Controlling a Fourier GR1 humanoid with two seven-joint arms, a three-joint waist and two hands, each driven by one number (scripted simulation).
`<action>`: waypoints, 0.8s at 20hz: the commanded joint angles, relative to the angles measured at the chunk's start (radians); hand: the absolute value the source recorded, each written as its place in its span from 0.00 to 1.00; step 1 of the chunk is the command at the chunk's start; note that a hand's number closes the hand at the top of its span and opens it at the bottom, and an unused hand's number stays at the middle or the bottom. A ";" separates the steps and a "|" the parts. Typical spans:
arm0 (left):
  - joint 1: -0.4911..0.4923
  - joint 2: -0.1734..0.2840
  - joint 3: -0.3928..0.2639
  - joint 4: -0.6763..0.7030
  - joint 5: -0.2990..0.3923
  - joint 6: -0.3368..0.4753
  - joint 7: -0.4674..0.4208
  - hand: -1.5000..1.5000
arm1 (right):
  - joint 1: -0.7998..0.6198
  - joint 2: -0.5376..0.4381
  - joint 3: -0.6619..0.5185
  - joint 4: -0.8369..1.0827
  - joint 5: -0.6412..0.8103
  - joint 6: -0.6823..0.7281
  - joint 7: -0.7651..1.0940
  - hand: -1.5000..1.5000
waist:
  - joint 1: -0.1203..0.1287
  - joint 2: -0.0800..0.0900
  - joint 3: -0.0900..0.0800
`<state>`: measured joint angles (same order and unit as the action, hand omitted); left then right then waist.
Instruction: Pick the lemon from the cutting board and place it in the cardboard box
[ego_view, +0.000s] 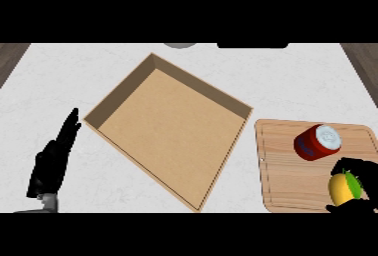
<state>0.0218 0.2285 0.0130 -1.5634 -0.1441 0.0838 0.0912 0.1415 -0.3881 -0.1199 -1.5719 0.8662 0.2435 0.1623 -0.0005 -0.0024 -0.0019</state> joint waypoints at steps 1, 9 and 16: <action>-0.032 -0.001 0.018 0.005 -0.009 -0.003 0.025 0.50 | -0.056 0.016 -0.001 -0.013 0.047 -0.049 0.013 1.00 | 0.000 0.002 0.002; -0.038 0.002 0.006 -0.008 0.008 -0.040 0.008 0.50 | -0.337 -0.054 0.195 0.118 0.145 -0.018 -0.204 1.00 | 0.053 0.010 0.003; 0.005 -0.001 0.032 0.003 0.002 -0.051 -0.016 0.50 | -0.496 -0.035 0.158 0.173 0.167 -0.033 -0.240 1.00 | 0.006 0.002 0.002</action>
<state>0.0137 0.2138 0.0203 -1.5482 -0.1601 0.0615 0.0764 -0.2901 -0.4194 0.0515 -1.4005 1.0276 0.1956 -0.0538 0.0171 0.0014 -0.0010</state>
